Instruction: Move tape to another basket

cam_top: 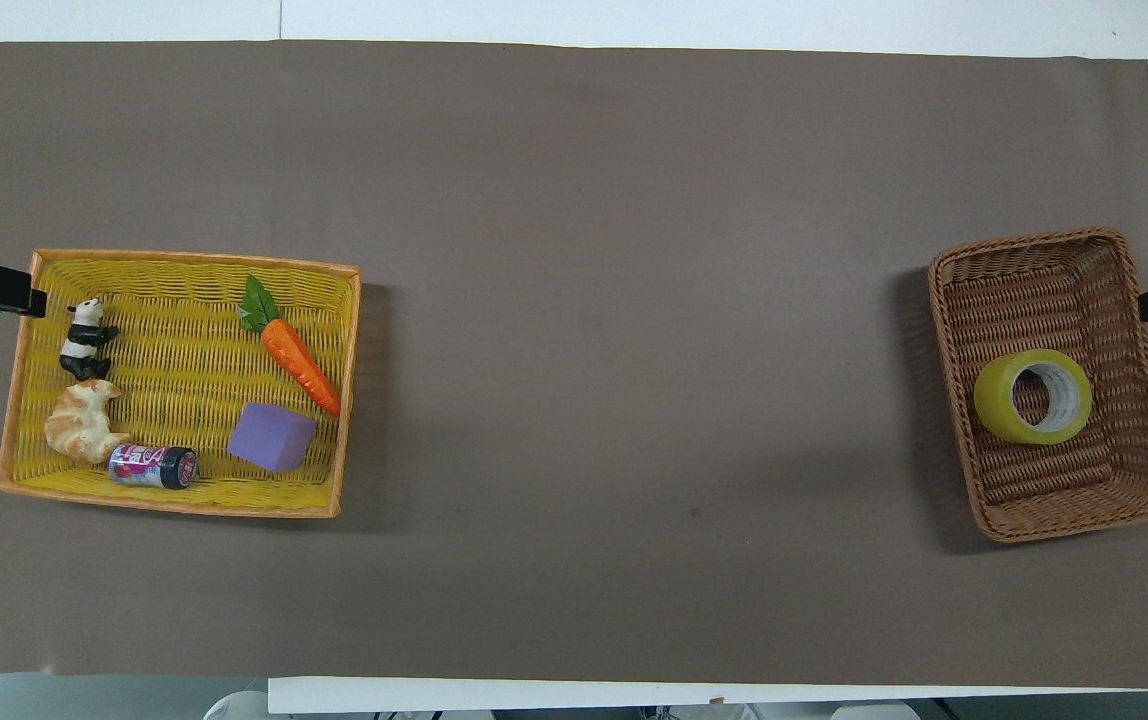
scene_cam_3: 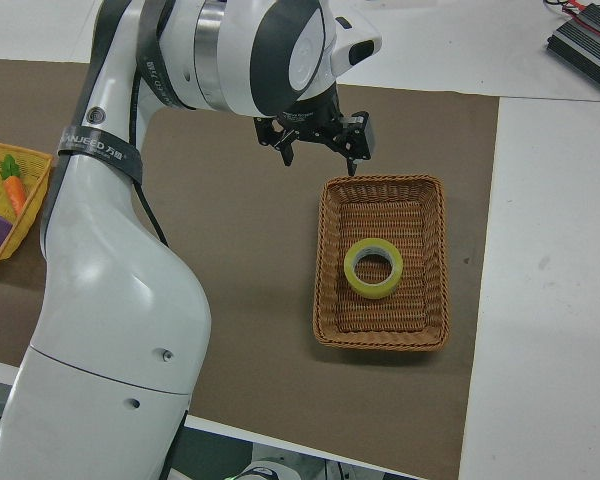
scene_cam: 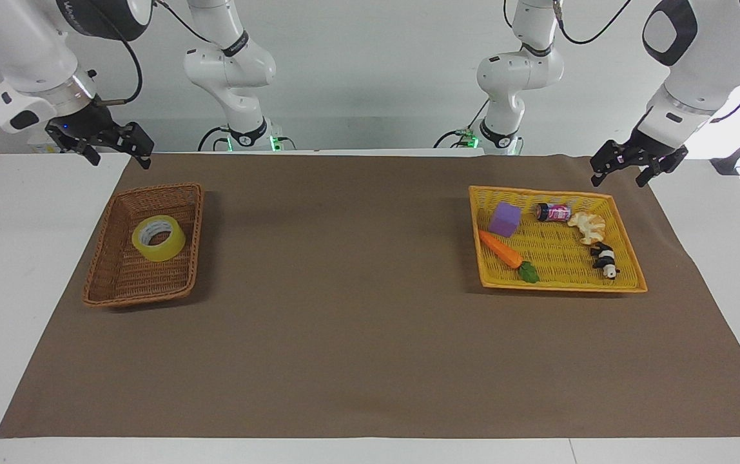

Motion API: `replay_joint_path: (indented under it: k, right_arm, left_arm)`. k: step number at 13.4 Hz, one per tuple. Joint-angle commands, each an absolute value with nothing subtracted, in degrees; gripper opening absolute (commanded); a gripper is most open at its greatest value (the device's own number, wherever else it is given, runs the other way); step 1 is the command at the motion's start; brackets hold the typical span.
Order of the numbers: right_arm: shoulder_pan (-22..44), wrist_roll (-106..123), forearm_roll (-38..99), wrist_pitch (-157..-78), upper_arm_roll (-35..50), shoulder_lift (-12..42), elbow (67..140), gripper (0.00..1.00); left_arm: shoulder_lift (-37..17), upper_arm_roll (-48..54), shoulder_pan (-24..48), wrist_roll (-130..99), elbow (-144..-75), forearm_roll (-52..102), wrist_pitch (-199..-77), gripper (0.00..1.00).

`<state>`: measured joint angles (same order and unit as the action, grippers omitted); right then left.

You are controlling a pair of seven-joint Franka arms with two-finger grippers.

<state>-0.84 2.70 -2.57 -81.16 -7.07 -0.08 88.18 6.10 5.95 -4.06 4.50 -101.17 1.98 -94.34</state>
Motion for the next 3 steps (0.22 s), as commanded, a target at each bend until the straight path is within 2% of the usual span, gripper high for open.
replay_joint_path:
  k: [1,3]
  right_arm:
    - [-0.6,1.9,-3.4,-81.8,-7.4,-0.1,87.9,1.00]
    - [-0.6,2.1,-3.2,-81.9,-7.5,0.0,87.8,1.00]
  left_arm:
    - [7.6,5.7,-4.0,5.3,-102.5,1.0,-93.8,1.00]
    - [7.6,5.7,-4.0,5.3,-102.5,1.1,-93.8,1.00]
